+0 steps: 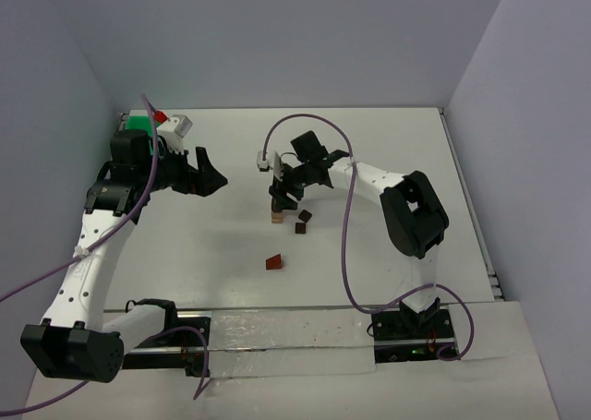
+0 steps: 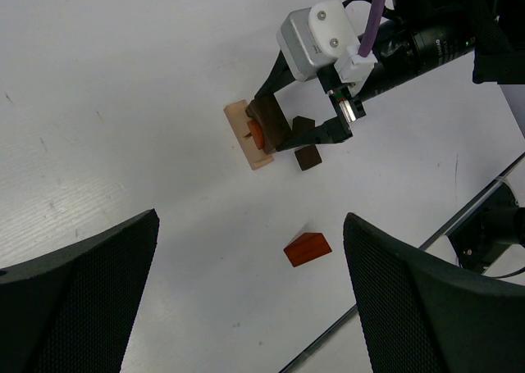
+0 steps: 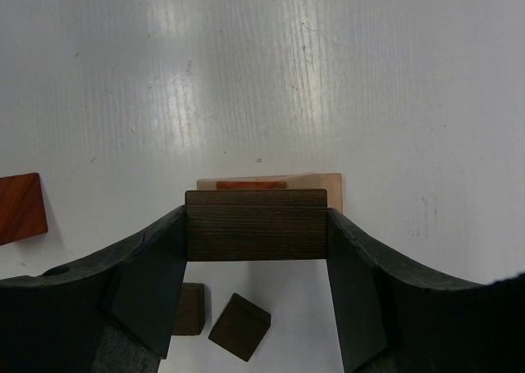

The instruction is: Build the wood block tower

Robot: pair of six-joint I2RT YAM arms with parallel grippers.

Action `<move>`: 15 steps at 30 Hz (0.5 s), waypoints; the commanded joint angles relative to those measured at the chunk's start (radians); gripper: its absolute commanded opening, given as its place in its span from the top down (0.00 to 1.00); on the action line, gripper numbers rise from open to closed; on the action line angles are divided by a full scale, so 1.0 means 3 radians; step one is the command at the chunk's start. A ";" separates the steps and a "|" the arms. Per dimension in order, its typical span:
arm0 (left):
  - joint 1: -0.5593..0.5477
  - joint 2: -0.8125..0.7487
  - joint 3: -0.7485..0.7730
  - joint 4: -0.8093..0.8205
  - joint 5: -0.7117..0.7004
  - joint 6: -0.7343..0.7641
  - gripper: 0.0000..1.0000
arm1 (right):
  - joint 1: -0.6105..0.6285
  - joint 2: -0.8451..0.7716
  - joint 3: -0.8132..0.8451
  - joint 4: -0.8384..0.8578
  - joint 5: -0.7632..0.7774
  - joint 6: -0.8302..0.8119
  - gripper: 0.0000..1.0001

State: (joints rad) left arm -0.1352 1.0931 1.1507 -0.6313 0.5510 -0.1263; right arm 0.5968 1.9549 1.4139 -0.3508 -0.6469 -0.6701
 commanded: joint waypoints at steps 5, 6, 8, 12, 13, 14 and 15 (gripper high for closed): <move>0.0037 -0.0036 0.0017 0.0103 0.0089 0.0019 0.01 | -0.0018 0.0049 0.0022 0.0131 -0.0038 -0.0006 0.40; 0.0037 -0.0034 0.0015 0.0105 0.0091 0.0017 0.01 | -0.0016 0.0049 0.0021 0.0131 -0.0042 -0.0006 0.40; 0.0040 -0.0030 0.0015 0.0105 0.0091 0.0017 0.01 | -0.0017 0.0049 0.0020 0.0126 -0.0033 -0.0002 0.39; 0.0042 -0.0024 0.0025 0.0105 0.0089 0.0012 0.01 | -0.0011 0.0054 0.0032 0.0119 -0.0027 -0.0006 0.37; 0.0042 -0.0024 0.0025 0.0105 0.0086 0.0012 0.01 | -0.0011 0.0056 0.0033 0.0115 -0.0027 -0.0006 0.37; 0.0042 -0.0024 0.0025 0.0105 0.0086 0.0012 0.01 | -0.0011 0.0060 0.0035 0.0113 -0.0027 -0.0006 0.37; 0.0042 -0.0024 0.0025 0.0105 0.0086 0.0012 0.01 | -0.0011 0.0064 0.0037 0.0111 -0.0027 -0.0006 0.37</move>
State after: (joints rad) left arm -0.1291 1.0931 1.1507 -0.6312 0.5518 -0.1265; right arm 0.5968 1.9617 1.4139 -0.3439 -0.6479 -0.6701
